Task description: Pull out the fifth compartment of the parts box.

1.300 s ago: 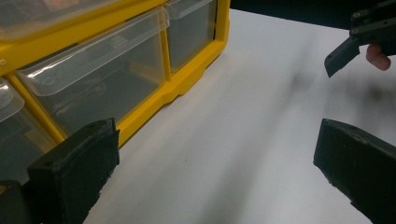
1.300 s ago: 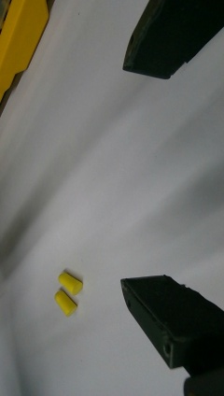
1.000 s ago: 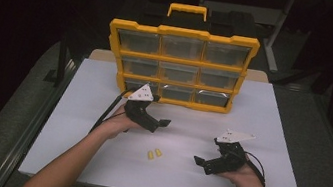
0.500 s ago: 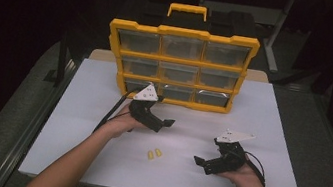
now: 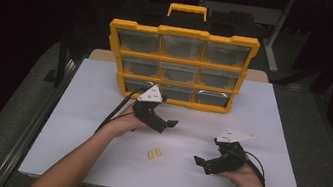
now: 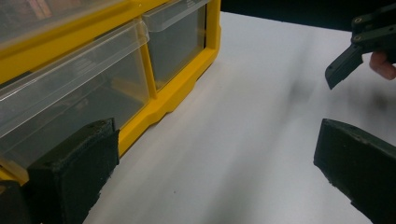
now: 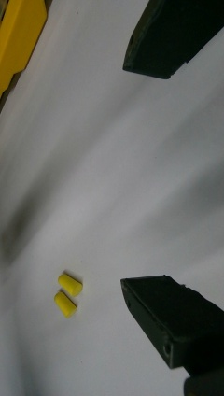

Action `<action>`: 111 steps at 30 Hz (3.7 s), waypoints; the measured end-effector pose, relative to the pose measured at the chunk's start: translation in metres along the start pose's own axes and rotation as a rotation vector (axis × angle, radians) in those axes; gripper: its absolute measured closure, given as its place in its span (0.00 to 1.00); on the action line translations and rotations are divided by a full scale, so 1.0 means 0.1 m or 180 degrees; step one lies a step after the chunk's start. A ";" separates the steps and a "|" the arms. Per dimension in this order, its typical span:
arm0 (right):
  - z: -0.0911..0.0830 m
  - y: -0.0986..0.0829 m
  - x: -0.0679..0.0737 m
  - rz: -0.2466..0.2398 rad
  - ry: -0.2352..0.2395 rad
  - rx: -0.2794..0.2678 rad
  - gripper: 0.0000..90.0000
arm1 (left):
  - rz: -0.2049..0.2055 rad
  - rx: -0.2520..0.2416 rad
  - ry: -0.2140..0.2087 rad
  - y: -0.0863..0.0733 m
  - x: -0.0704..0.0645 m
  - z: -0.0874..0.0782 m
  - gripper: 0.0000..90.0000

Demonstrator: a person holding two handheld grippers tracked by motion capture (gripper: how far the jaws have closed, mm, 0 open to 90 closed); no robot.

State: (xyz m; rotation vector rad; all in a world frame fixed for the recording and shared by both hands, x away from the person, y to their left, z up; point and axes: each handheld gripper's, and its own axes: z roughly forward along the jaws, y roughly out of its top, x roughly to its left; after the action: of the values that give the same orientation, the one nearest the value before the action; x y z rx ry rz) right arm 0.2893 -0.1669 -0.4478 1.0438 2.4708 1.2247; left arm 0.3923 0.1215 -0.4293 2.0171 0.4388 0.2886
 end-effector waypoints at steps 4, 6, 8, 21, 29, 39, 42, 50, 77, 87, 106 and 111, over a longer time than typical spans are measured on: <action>0.00 0.00 0.00 -0.0003 0.0002 -0.0001 0.00 | 0.0036 0.0008 0.0014 0.01 -0.01 0.02 0.00; 0.00 0.00 0.00 -0.0003 0.0004 -0.0001 0.00 | 0.0054 0.0003 0.0014 0.01 -0.01 0.02 0.00; 0.00 0.00 0.00 -0.0003 0.0006 0.0002 0.00 | 0.0104 -0.0018 0.0057 0.00 0.00 0.01 0.00; 0.01 0.00 0.00 -0.0008 0.0007 0.0006 0.00 | 0.0294 -0.0090 0.0164 0.00 0.00 -0.02 0.00; 0.01 0.00 0.00 0.0000 0.0014 0.0006 0.00 | 0.0437 -0.0084 0.0262 0.00 0.00 -0.03 0.00; 0.00 0.00 0.00 -0.0009 0.0007 0.0002 0.00 | 0.0674 -0.0080 0.0369 0.01 -0.03 -0.04 0.00; 0.00 0.00 0.00 -0.0011 0.0008 0.0003 0.00 | 0.0766 -0.0069 0.0405 0.01 -0.05 -0.03 0.00; 0.00 0.00 0.00 -0.0011 0.0013 0.0002 0.00 | 0.0922 -0.0030 0.0482 0.00 -0.09 -0.02 0.00; 0.00 0.00 0.00 -0.0022 0.0014 0.0006 0.00 | 0.1376 0.0003 0.0673 0.00 -0.15 -0.02 0.00; 0.00 0.00 0.00 -0.0021 0.0013 0.0008 0.00 | 0.1578 0.0024 0.0749 -0.01 -0.19 -0.01 0.00; 0.00 0.00 0.01 -0.0029 0.0018 0.0013 0.00 | 0.1904 0.0073 0.0901 -0.02 -0.23 -0.01 0.00; 0.01 0.00 0.01 -0.0025 0.0022 0.0018 0.00 | 0.1984 0.0092 0.0945 -0.03 -0.23 -0.01 0.00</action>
State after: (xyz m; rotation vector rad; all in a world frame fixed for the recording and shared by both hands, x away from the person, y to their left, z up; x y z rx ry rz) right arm 0.2887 -0.1660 -0.4481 1.0322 2.4824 1.2218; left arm 0.3703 0.1133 -0.4317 2.1037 -0.0232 0.9758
